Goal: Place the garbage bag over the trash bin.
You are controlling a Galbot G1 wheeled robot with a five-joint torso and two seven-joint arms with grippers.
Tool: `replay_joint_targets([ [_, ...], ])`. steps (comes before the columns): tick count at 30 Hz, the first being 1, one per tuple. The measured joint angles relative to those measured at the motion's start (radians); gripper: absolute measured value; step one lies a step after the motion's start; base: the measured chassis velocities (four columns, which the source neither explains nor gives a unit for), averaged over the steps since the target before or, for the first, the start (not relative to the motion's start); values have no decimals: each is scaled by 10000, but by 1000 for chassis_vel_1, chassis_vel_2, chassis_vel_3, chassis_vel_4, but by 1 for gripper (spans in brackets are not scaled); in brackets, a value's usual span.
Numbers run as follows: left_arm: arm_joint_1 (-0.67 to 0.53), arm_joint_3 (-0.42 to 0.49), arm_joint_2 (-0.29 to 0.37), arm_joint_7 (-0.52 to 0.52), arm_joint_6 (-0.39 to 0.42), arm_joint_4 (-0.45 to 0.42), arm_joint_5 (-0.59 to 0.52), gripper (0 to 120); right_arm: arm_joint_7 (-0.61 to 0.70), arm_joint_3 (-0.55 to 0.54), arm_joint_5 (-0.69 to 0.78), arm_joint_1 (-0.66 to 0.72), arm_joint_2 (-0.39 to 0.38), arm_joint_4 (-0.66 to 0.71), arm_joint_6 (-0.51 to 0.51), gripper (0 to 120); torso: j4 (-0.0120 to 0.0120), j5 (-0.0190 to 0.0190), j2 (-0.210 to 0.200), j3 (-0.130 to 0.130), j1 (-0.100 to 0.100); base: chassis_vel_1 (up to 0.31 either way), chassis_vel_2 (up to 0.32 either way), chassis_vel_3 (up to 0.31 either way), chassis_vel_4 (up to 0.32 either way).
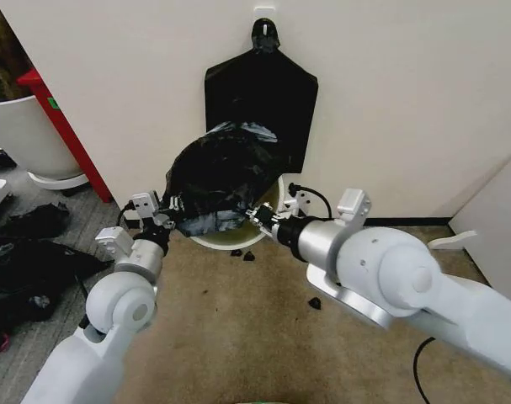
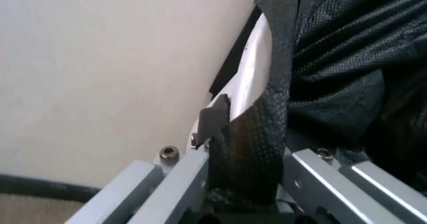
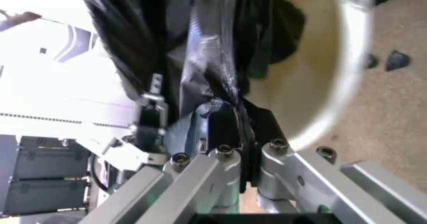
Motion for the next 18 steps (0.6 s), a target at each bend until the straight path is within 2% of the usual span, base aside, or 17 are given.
replay_joint_targets([
  [6,-141,-64,-164,-359,71,80,-459,1,-103,258,37,-635,-598,344,-156,0,-2,0,0,0,0,0,0,0,0],
  [18,-89,-303,-168,-597,186,-125,-1518,1,-625,603,-601,-1934,-1069,529,-655,0,-1,0,0,0,0,0,0,0,0],
])
